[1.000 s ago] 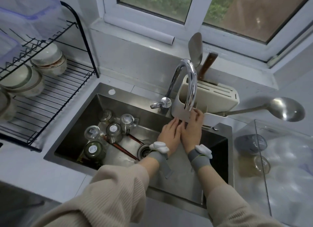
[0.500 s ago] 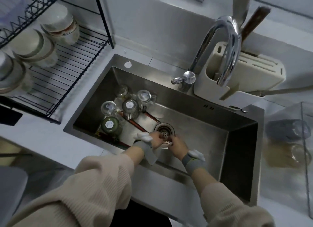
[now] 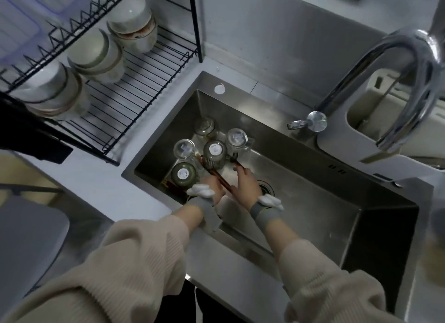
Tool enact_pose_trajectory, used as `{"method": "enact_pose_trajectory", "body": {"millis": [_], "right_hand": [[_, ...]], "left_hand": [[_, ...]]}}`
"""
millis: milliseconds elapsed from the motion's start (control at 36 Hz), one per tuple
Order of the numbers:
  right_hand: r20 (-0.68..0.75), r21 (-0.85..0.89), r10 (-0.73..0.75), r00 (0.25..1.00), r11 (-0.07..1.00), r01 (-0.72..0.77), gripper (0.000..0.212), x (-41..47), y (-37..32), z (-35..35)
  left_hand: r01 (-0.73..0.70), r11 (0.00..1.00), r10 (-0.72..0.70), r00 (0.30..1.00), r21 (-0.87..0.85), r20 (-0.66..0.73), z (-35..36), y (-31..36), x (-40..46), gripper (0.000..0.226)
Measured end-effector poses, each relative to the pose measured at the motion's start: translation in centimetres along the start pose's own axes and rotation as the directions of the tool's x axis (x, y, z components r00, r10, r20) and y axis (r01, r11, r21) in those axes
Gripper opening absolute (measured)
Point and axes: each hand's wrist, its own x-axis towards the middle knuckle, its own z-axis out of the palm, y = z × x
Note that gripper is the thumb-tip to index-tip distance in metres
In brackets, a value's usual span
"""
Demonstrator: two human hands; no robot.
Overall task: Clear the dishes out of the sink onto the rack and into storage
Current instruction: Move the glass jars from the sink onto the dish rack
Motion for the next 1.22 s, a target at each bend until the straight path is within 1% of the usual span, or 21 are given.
{"method": "enact_pose_trajectory", "body": {"millis": [56, 111, 167, 222, 306, 389, 500, 556, 611, 667, 750, 833, 917, 1000, 1083, 1139, 1222], "right_hand": [[-0.085, -0.002, -0.056, 0.995, 0.998, 0.056, 0.063, 1.1, -1.6, -0.5], [-0.164, 0.008, -0.120, 0.979, 0.992, 0.124, 0.067, 2.4, -3.1, -0.8], [-0.190, -0.042, -0.167, 0.967, 0.986, 0.162, 0.072, 3.8, -4.4, -1.0], [-0.165, -0.112, -0.217, 0.962, 0.973, 0.200, 0.075, 5.4, -5.4, -1.1], [-0.064, -0.210, -0.261, 0.963, 0.947, 0.243, 0.075, 7.4, -5.8, -1.0], [0.036, -0.348, -0.242, 0.970, 0.906, 0.239, 0.075, 8.6, -5.9, -0.4], [0.045, -0.457, -0.185, 0.982, 0.870, 0.185, 0.070, 9.1, -6.4, 0.2], [0.080, -0.486, -0.153, 0.985, 0.857, 0.173, 0.068, 9.2, -6.8, 0.3], [0.102, -0.484, -0.131, 0.986, 0.859, 0.164, 0.062, 9.1, -7.1, 0.4], [0.086, -0.472, -0.114, 0.990, 0.870, 0.141, 0.060, 8.8, -7.4, 0.4], [0.072, -0.418, -0.105, 0.992, 0.900, 0.126, 0.072, 8.0, -7.7, -0.1], [0.037, -0.324, -0.086, 0.996, 0.942, 0.093, 0.084, 7.2, -8.0, -1.1], [-0.019, -0.228, -0.045, 0.999, 0.973, 0.039, 0.086, 6.5, -8.8, -2.5], [-0.081, -0.148, -0.006, 0.997, 0.989, -0.006, 0.087, 6.1, -9.9, -4.2], [-0.139, -0.147, -0.011, 0.990, 0.989, -0.010, 0.088, 5.8, -10.8, -5.8], [-0.171, -0.105, -0.031, 0.985, 0.994, 0.013, 0.092, 5.2, -11.7, -6.8], [-0.176, -0.031, -0.083, 0.981, 0.996, 0.079, 0.098, 4.6, -13.2, -8.3]], "left_hand": [[0.030, 1.000, -0.030, 0.998, 0.007, -0.049, -0.4, -0.4, 0.4, 0.026], [0.076, 0.995, -0.069, 0.991, 0.061, -0.115, -0.9, -0.8, 0.9, 0.033], [0.111, 0.989, -0.089, 0.976, 0.102, -0.199, -1.3, -1.4, 1.4, 0.039], [0.105, 0.986, -0.067, 0.963, 0.132, -0.261, -1.5, -2.1, 1.9, 0.040], [0.083, 0.983, -0.031, 0.955, 0.166, -0.295, -2.0, -3.0, 2.4, 0.038], [0.048, 0.987, 0.002, 0.953, 0.155, -0.304, -2.5, -4.4, 3.0, 0.035], [0.031, 0.987, 0.021, 0.947, 0.156, -0.319, -3.1, -5.9, 3.5, 0.040], [0.009, 0.990, 0.035, 0.950, 0.139, -0.309, -3.4, -6.2, 3.7, 0.043], [-0.018, 0.991, 0.056, 0.955, 0.133, -0.292, -3.6, -6.5, 3.9, 0.041], [-0.035, 0.991, 0.069, 0.959, 0.128, -0.276, -3.8, -6.8, 4.1, 0.041], [-0.057, 0.990, 0.088, 0.962, 0.126, -0.259, -4.2, -7.0, 4.2, 0.049], [-0.099, 0.989, 0.125, 0.955, 0.110, -0.268, -4.4, -7.3, 4.3, 0.059], [-0.132, 0.989, 0.144, 0.956, 0.065, -0.257, -4.8, -7.4, 4.3, 0.061], [-0.180, 0.984, 0.172, 0.952, -0.005, -0.254, -5.5, -7.2, 4.0, 0.069], [-0.210, 0.975, 0.180, 0.940, -0.077, -0.289, -6.0, -6.4, 3.9, 0.077], [-0.227, 0.966, 0.177, 0.927, -0.120, -0.329, -6.6, -6.0, 3.4, 0.084], [-0.240, 0.958, 0.161, 0.902, -0.156, -0.400, -7.6, -5.4, 2.9, 0.095]]}}
